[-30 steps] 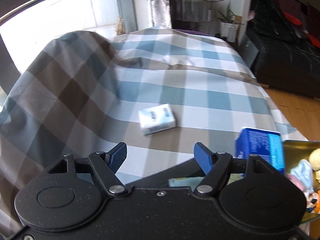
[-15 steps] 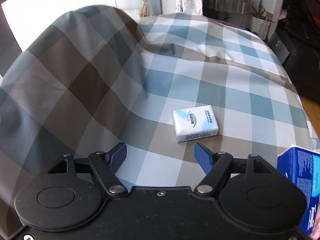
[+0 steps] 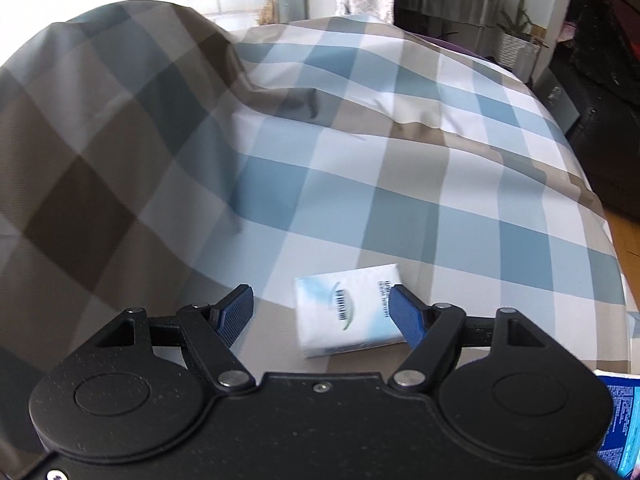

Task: Organize soft objects
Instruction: 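Grasp the white tissue pack with the left gripper while the right gripper reaches toward the green ball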

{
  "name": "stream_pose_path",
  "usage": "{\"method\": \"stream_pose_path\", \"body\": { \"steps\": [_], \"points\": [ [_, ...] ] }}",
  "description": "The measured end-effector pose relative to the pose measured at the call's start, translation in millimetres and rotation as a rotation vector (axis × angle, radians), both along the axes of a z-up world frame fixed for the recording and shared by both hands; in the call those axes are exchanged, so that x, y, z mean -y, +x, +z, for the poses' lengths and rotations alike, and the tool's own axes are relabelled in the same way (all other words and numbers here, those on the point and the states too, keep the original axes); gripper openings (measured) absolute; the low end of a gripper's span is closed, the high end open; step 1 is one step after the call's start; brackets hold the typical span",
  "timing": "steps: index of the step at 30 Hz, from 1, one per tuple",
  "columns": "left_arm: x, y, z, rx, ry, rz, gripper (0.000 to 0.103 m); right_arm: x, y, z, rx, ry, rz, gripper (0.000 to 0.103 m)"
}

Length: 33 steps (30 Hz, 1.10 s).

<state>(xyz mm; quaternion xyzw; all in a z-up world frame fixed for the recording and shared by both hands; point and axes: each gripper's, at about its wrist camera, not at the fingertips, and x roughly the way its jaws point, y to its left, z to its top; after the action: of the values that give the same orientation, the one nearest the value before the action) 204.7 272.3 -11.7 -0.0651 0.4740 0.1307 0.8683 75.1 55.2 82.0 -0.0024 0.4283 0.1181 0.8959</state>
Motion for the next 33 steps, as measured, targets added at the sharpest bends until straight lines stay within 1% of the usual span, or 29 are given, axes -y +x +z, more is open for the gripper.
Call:
{"method": "stream_pose_path", "body": {
  "steps": [4,6,8,11,17,20,22,24,28,31,33],
  "points": [
    [3.3,1.1,-13.8,0.004,-0.049,-0.030,0.075,-17.5,-8.3,-8.1,0.004,-0.067,0.071,0.084],
    [5.5,2.6,-17.0,0.003,-0.069,-0.043,0.075,-22.0,-8.4,-10.2,0.000,-0.077,0.093,0.084],
    [8.9,4.1,-17.1,0.012,-0.060,-0.063,0.079,-23.5,-7.0,-11.5,-0.009,-0.071,0.098,0.084],
    [10.9,6.2,-16.5,0.027,-0.019,-0.066,0.084,-24.6,-5.1,-12.9,-0.020,-0.074,0.091,0.084],
    [4.3,14.1,-25.4,-0.011,-0.032,-0.057,0.084,-32.4,-3.5,-13.0,-0.025,-0.090,0.107,0.084],
    [0.4,17.6,-29.6,-0.030,-0.029,-0.047,0.084,-39.5,-2.8,-14.0,-0.028,-0.095,0.129,0.084],
    [-3.4,19.7,-33.5,-0.043,-0.045,-0.042,0.084,-46.0,-4.0,-15.7,-0.036,-0.101,0.154,0.084],
    [-6.4,22.2,-38.4,-0.064,-0.066,-0.037,0.084,-53.2,-4.8,-18.5,-0.042,-0.113,0.185,0.084],
    [-8.5,26.9,-48.2,-0.095,-0.056,-0.028,0.084,-67.4,-4.5,-26.8,-0.054,-0.148,0.243,0.084],
    [-12.6,29.2,-52.5,-0.114,-0.075,-0.017,0.086,-75.4,-2.1,-34.2,-0.065,-0.174,0.263,0.084],
    [-14.4,30.1,-51.6,-0.119,-0.084,-0.017,0.085,-79.1,0.6,-39.6,-0.072,-0.195,0.267,0.084]
  ]
}}
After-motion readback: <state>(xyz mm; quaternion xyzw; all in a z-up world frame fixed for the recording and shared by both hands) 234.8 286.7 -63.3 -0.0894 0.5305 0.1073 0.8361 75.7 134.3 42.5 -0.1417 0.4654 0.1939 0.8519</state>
